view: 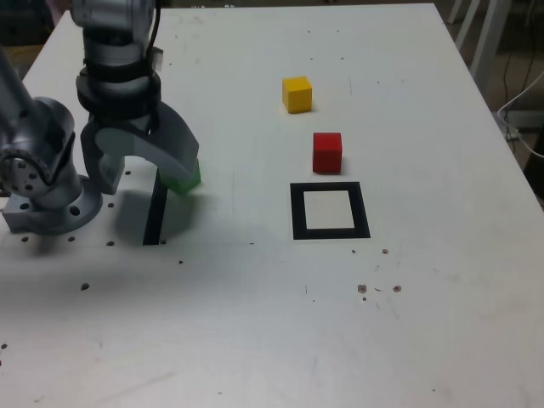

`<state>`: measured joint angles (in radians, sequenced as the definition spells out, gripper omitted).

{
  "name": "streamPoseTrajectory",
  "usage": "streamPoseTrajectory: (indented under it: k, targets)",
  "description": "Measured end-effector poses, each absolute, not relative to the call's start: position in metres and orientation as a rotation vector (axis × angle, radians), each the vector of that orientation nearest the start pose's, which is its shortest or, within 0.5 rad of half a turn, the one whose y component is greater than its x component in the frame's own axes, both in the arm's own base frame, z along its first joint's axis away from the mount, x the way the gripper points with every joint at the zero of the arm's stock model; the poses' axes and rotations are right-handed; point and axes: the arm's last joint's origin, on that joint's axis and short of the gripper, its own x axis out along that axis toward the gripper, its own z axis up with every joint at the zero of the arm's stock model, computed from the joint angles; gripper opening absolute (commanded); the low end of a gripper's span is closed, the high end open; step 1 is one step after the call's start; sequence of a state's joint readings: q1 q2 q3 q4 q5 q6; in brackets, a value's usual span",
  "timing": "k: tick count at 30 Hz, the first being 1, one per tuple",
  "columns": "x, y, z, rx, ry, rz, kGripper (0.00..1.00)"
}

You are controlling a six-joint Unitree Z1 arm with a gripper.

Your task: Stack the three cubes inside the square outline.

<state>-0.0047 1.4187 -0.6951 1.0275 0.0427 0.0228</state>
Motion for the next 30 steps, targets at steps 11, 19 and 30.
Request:
streamPoseTrajectory:
  k: [11, 19, 30]
  targets:
    - [0.127, 0.002, 0.230, 0.058, 1.751, 0.008, 0.99]
    - [0.128, 0.002, 0.232, 0.064, 1.746, 0.013, 0.99]
    - [0.142, 0.004, 0.249, 0.126, 1.753, 0.037, 0.99]
